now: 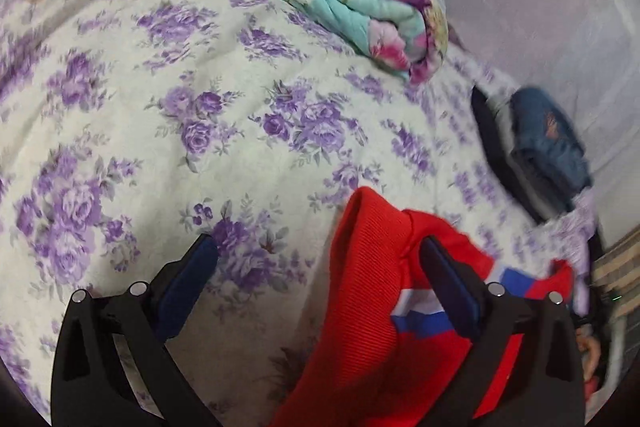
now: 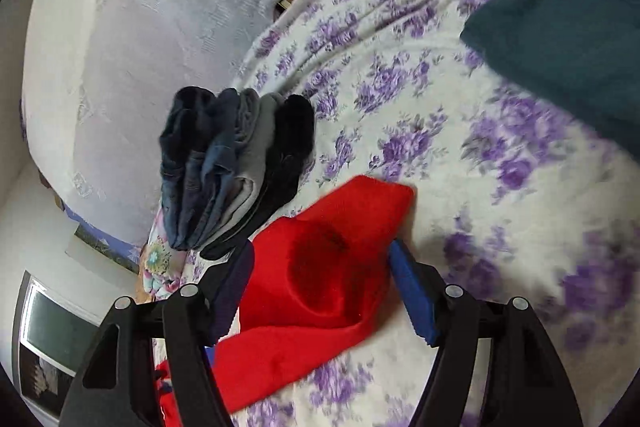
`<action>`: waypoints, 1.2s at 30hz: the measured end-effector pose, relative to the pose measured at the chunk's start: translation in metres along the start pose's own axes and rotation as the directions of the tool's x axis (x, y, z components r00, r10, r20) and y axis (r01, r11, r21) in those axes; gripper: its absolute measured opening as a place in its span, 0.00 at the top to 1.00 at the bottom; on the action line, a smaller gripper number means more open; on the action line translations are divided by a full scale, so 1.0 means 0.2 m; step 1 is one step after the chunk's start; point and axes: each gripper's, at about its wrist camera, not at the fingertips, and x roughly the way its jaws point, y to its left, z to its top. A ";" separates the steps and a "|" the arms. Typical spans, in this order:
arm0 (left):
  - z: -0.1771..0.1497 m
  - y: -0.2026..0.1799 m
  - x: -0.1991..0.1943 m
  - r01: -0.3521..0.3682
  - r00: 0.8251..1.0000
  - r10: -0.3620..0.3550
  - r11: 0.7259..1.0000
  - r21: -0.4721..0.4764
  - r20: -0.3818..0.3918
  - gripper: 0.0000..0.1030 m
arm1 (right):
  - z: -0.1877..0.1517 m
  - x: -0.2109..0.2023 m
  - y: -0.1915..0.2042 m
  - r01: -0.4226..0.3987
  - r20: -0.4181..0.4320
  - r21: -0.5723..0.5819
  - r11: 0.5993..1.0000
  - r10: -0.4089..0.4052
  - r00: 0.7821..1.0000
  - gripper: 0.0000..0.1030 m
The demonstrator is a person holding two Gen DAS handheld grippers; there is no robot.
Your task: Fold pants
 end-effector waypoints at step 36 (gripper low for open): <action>-0.03 0.16 -0.07 0.174 0.982 -0.161 0.974 -0.147 0.097 0.05 | 0.14 -0.31 0.54 -0.079 0.151 -0.098 0.992 0.093 0.984 0.43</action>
